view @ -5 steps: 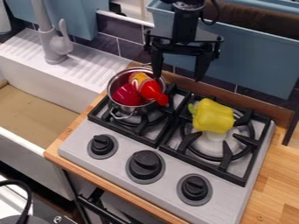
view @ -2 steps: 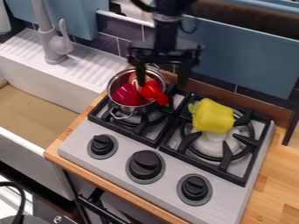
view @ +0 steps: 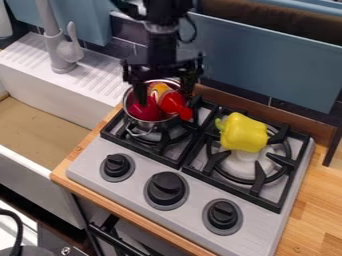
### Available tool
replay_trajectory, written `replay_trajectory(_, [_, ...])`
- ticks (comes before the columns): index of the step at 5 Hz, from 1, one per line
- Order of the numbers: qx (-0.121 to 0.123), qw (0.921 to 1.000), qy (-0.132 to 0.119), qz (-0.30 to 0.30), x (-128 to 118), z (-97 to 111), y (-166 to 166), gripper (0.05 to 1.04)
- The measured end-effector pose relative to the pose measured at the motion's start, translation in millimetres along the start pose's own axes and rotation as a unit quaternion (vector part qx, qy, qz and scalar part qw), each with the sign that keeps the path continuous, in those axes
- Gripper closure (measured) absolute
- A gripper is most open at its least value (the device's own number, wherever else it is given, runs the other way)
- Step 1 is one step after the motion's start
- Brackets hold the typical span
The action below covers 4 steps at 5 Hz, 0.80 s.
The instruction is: Move the bottle away from the silver container to the burner
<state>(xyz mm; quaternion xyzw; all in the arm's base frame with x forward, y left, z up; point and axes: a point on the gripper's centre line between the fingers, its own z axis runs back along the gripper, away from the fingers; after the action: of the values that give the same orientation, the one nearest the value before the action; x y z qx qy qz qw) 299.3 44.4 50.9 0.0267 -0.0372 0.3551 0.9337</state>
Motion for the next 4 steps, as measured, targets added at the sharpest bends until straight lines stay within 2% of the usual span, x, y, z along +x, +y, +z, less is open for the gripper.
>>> replay_trajectory(1, [-0.007,0.9984,-0.002,0.056,-2,-2,-2,0.083])
replay_trajectory(3, [-0.021,0.9938,0.0,0.109,-6,-7,-14,0.083])
replay_trajectory(4, [-0.006,0.9937,0.001,0.112,-10,-17,-17,0.083])
